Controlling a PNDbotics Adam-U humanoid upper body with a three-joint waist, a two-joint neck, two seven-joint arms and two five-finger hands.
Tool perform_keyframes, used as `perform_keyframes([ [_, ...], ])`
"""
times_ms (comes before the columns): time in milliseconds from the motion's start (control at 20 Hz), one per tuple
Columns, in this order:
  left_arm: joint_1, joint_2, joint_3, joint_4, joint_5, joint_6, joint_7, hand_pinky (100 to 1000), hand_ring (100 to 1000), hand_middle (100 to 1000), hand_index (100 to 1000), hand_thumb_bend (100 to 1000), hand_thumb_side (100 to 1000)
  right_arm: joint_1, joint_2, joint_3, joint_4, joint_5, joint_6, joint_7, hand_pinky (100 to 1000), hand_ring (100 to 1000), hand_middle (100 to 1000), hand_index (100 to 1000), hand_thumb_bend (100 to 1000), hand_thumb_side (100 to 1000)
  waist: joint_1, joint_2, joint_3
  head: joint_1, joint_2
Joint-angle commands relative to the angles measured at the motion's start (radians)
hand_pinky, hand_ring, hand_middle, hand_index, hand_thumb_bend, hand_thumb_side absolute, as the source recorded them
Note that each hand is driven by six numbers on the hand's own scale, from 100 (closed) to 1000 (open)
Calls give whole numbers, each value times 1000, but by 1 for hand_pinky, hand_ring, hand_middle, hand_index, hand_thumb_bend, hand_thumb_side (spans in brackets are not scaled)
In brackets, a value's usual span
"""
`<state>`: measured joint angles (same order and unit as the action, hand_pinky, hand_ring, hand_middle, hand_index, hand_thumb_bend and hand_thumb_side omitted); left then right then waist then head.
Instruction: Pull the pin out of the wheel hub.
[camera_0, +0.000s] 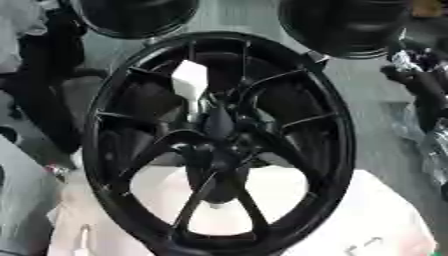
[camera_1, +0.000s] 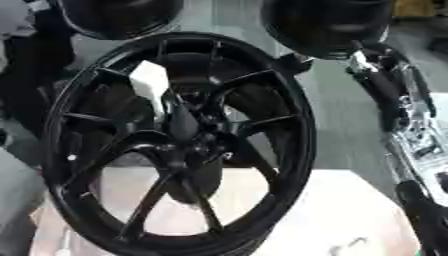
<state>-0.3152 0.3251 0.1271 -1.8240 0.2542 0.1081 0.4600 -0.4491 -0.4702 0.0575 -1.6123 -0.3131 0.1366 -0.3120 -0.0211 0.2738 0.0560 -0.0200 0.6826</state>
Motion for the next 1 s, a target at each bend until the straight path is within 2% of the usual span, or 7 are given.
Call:
perform_keyframes([
  [50, -7, 22, 6, -14, 1, -1, -4, 746, 753, 733, 761, 478, 576, -16, -26, 0, -18, -3, 2, 6, 804, 663, 635, 813, 277, 457, 2, -14, 1, -3, -6],
  [300, -12, 30, 5, -14, 0, -1, -6, 745, 754, 737, 762, 475, 576, -16, -29, 1, -25, -5, 4, 7, 804, 664, 636, 813, 273, 458, 2, -14, 0, -5, -5],
  [450, -30, 77, -7, -17, -6, 7, -17, 746, 757, 744, 761, 461, 569, -16, -33, 3, -27, -6, 5, 8, 804, 664, 637, 813, 270, 460, 4, -14, -2, -7, -5],
  [600, -70, 191, -37, -28, -15, 25, -59, 748, 759, 747, 760, 444, 558, -16, -38, 6, -30, -7, 6, 10, 804, 664, 637, 813, 267, 460, 10, -17, -6, -7, -2],
  [850, -155, 460, -130, -54, 0, 81, -194, 758, 768, 757, 770, 440, 547, -10, -47, 11, -31, -5, 10, 13, 804, 665, 637, 813, 265, 464, 22, -21, -14, -9, 1],
  [1000, -194, 596, -171, -83, 12, 112, -273, 766, 771, 760, 776, 451, 543, -8, -53, 12, -30, -2, 11, 15, 804, 665, 637, 813, 262, 465, 28, -23, -17, -8, 3],
])
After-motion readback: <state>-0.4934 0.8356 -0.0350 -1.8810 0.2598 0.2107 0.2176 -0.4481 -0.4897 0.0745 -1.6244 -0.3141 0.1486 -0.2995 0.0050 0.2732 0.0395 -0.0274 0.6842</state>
